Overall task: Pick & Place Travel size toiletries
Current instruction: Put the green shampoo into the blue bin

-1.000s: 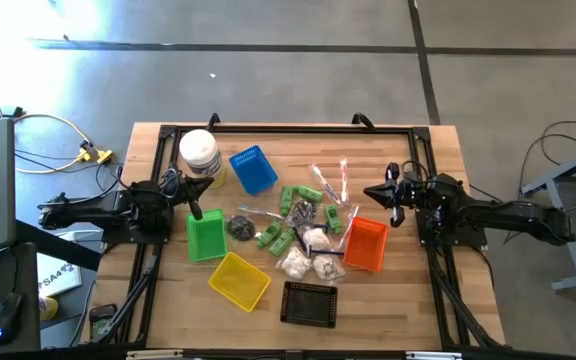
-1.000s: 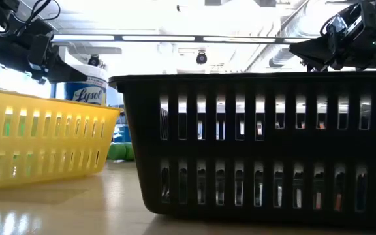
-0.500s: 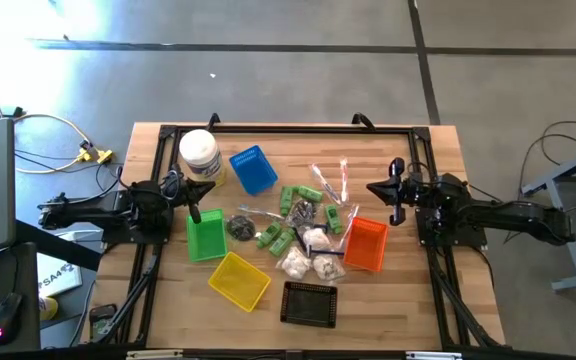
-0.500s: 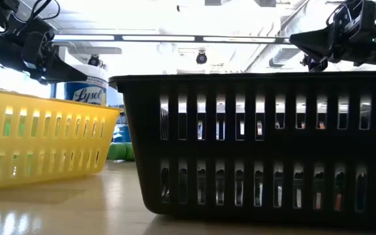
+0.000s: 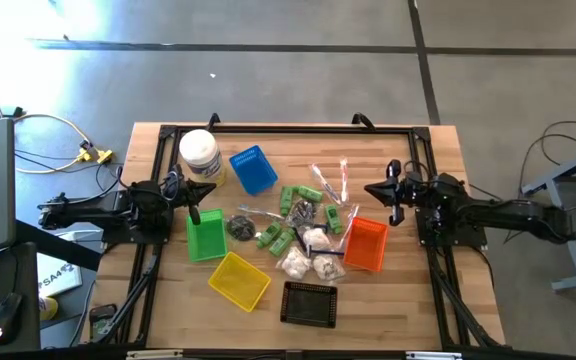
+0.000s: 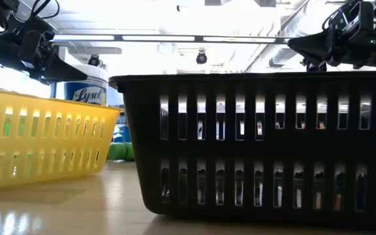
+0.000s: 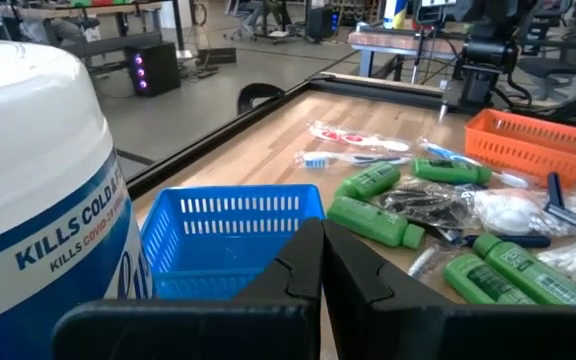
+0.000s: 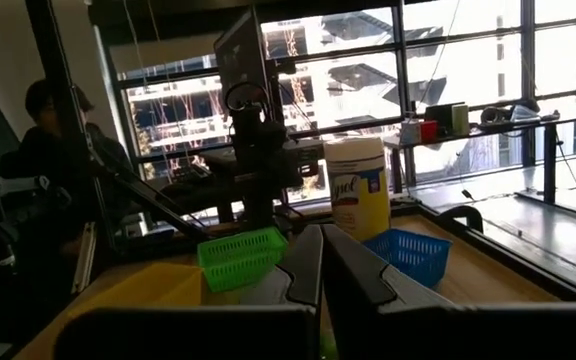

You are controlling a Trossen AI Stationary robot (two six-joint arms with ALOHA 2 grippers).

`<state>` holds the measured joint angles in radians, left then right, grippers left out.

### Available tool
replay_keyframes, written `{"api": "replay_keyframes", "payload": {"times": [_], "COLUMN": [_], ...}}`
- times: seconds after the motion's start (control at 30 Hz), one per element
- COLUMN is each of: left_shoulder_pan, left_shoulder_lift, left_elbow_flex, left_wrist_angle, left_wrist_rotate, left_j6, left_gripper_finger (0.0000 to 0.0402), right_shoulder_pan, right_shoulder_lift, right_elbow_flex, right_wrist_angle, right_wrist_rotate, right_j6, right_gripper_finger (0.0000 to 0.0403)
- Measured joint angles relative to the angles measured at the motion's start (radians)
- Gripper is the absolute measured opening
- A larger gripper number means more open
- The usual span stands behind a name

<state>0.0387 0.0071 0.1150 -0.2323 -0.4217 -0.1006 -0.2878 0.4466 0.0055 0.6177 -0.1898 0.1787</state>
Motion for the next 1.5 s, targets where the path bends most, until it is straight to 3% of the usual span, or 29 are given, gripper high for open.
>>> {"api": "replay_keyframes", "payload": {"times": [0.27, 0.7, 1.0, 1.23, 1.5], "left_shoulder_pan": [0.0, 0.0, 0.0, 0.0, 0.0], "left_shoulder_lift": [0.0, 0.009, 0.01, 0.01, 0.01], "left_elbow_flex": [0.0, 0.003, 0.002, 0.002, 0.002], "left_wrist_angle": [0.022, 0.191, 0.116, 0.121, 0.271], "left_wrist_rotate": [0.012, 0.027, 0.043, 0.041, 0.038], "left_j6": [-0.007, 0.153, 0.089, 0.094, 0.098], "left_gripper_finger": [0.0, 0.0, 0.0, 0.0, 0.0], "right_shoulder_pan": [0.0, 0.0, 0.0, 0.0, 0.0], "right_shoulder_lift": [0.03, 0.054, 0.078, 0.181, 0.341], "right_elbow_flex": [0.0, 0.0, 0.009, 0.121, 0.309], "right_wrist_angle": [0.0, -0.013, 0.017, 0.062, 0.02], "right_wrist_rotate": [0.0, 0.004, 0.021, 0.058, 0.128], "right_j6": [-0.049, -0.052, -0.03, -0.124, -0.158], "right_gripper_finger": [0.0003, 0.0003, 0.0003, 0.0003, 0.0003]}}
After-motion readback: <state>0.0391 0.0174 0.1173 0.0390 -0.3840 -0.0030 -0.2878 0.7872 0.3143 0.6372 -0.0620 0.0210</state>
